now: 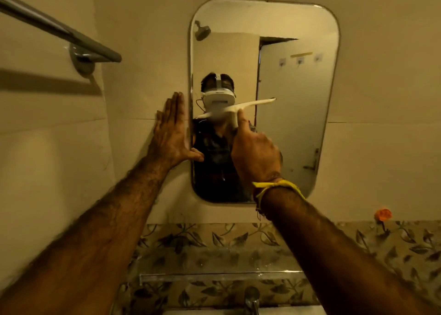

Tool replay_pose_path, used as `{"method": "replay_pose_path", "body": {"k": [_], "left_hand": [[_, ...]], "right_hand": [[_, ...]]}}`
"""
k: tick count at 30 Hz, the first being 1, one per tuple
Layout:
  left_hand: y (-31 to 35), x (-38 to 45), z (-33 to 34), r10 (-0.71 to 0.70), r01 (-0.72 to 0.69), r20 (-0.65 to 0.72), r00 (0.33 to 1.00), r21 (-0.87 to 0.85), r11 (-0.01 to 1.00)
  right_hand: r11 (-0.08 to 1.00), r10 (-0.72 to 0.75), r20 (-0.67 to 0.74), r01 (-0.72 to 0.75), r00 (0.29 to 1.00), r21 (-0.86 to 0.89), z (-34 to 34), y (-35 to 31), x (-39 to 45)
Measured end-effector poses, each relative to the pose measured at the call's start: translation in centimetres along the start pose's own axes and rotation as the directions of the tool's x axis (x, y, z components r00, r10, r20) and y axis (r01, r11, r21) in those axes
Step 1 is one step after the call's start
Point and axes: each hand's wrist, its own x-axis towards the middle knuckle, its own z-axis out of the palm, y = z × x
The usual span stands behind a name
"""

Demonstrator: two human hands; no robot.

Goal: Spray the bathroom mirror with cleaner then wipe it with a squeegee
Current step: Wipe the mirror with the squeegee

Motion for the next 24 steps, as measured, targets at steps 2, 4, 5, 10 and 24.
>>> {"method": "replay_pose_path", "body": {"k": [2, 4, 5, 10, 24], "left_hand": [[0.3, -0.1, 0.1, 0.028, -0.028, -0.009, 1.0, -0.048, 0.998], [0.8, -0.1, 0.2, 0.005, -0.008, -0.032, 0.999, -0.095, 0.995], [0.9, -0.1, 0.2, -0.017, 0.011, -0.048, 0.999, -0.121, 0.993], [-0.3, -0.3, -0.1, -0.01, 0.008, -0.015, 1.0, -0.157, 0.988], [3.6, 0.2, -0.5, -0.132, 0.129, 0.118, 0.984, 0.03, 0.991]], "right_hand": [[0.999, -0.035, -0.025, 0.035, 0.999, -0.005, 0.0, -1.1, 2.1], [0.995, -0.091, -0.03, 0.09, 0.995, -0.04, -0.3, -2.7, 4.1], [0.993, -0.108, -0.018, 0.107, 0.994, -0.046, -0.2, -3.2, 4.6], [0.992, -0.13, 0.092, 0.13, 0.987, 0.008, 1.0, -0.5, -0.1], [0.997, 0.06, 0.0, -0.06, 0.998, -0.05, -1.1, 3.6, -0.9]]}}
